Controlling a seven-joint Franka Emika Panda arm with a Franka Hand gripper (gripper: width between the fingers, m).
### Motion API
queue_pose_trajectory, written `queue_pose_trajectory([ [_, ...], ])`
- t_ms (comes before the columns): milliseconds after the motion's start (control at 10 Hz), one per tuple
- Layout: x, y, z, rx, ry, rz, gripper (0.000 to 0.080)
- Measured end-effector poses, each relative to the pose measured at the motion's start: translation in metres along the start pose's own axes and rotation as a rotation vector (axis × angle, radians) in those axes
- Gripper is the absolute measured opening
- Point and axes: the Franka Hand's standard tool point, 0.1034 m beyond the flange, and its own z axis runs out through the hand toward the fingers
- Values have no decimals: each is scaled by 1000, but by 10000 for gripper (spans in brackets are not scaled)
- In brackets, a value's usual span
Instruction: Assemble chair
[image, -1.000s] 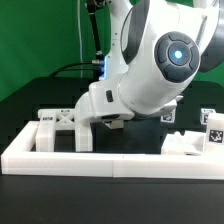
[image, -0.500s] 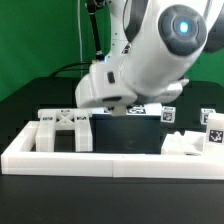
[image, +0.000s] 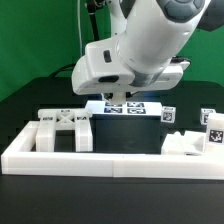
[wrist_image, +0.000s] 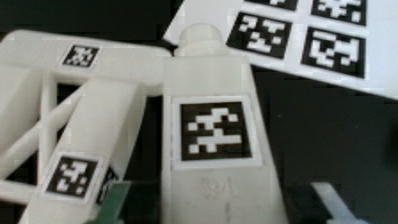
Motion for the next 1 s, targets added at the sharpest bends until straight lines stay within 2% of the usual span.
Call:
queue_pose_trajectory([
  [200,-10,3,-24,-7,112,7,292],
  [300,-4,7,-35,-17,180,12,292],
  [400,0,8,-41,-32,247,15,292],
  [700,7,13,-47,-70,465,4,292],
  [900,8,14,-48,-79,567,10,292],
  [1000,10,9,-65,-80,643,19,292],
])
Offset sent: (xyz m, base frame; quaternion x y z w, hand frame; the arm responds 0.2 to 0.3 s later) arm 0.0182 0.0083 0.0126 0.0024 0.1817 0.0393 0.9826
